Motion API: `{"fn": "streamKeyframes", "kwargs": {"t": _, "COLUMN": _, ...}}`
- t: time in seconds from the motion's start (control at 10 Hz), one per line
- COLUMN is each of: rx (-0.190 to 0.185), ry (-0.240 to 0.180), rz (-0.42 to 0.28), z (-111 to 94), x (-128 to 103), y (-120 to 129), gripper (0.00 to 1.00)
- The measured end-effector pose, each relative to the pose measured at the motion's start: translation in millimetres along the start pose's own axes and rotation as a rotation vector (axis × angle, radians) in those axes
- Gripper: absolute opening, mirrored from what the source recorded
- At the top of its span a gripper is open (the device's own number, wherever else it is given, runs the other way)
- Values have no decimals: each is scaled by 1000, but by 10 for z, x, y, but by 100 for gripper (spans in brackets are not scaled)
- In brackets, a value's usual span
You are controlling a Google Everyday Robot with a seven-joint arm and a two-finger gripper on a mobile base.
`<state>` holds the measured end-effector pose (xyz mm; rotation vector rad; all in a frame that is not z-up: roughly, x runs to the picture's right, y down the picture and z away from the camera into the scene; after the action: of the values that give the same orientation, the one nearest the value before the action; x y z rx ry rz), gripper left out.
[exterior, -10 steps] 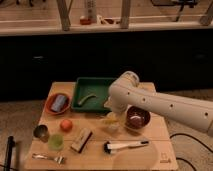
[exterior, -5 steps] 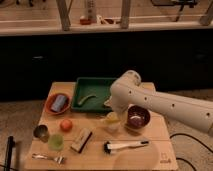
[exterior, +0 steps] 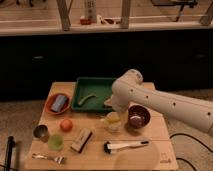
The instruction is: Place banana in paper cup
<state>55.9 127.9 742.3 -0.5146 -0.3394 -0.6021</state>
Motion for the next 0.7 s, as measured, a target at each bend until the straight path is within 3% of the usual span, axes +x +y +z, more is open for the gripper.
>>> {"fn": "streamKeyframes", "kwargs": {"t": 0.7, "rx": 4, "ry": -2, "rz": -36, "z": -50, "x": 13, "y": -17, "gripper": 80}}
